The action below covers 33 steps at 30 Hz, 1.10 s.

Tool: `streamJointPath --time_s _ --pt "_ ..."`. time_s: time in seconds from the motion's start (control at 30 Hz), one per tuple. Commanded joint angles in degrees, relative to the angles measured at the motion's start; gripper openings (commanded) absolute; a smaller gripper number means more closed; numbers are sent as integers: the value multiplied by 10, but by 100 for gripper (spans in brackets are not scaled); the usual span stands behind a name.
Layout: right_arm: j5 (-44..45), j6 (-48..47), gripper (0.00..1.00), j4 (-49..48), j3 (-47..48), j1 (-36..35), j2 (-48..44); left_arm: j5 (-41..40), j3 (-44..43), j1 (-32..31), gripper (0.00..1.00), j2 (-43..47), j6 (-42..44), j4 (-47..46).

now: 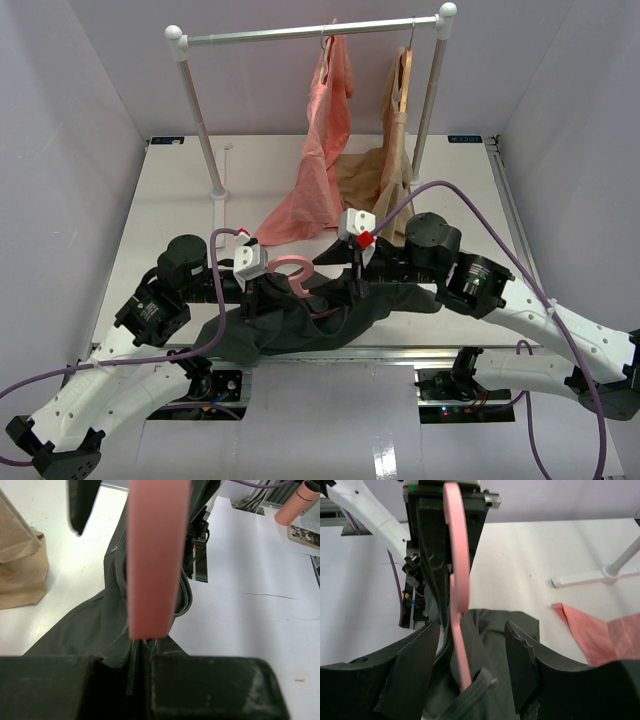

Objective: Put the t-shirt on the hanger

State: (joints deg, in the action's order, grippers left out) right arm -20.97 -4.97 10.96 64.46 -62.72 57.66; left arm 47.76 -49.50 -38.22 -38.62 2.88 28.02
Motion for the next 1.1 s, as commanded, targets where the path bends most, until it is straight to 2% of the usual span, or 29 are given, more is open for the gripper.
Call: streamJointPath --time_s 0.0,0.3,0.33,0.37,0.43,0.5,0.57,0.6,0.67,0.93,1.07 --pt "-34 -16 61 -66 26 -2 32 45 -2 1 0 5 -12 -41" --pt "-104 30 59 -218 -5 -3 60 57 14 1 0 -10 -23 -67" --pt "-110 40 56 -232 -9 -3 61 57 17 1 0 -12 -23 -73" --pt "-112 53 50 -242 -12 -3 63 58 19 1 0 -14 -23 -78" --pt "-105 77 30 -245 -12 -2 66 60 20 1 0 -16 -23 -86" --pt "-90 82 16 -229 -12 -3 65 59 17 1 1 -14 -43 -90" --pt "-66 86 8 -205 -9 -3 56 54 9 1 18 -12 -48 -87" --pt "-53 86 8 -194 -10 -3 46 48 -1 1 20 -10 -46 -77" --pt "-28 84 8 -173 -17 -2 10 20 -43 1 31 -3 -31 -35" --pt "47 71 8 -94 -37 -3 -92 -154 -154 1 52 27 1 48" --pt "86 60 8 -94 -48 -2 -130 -177 -154 1 54 38 7 63"
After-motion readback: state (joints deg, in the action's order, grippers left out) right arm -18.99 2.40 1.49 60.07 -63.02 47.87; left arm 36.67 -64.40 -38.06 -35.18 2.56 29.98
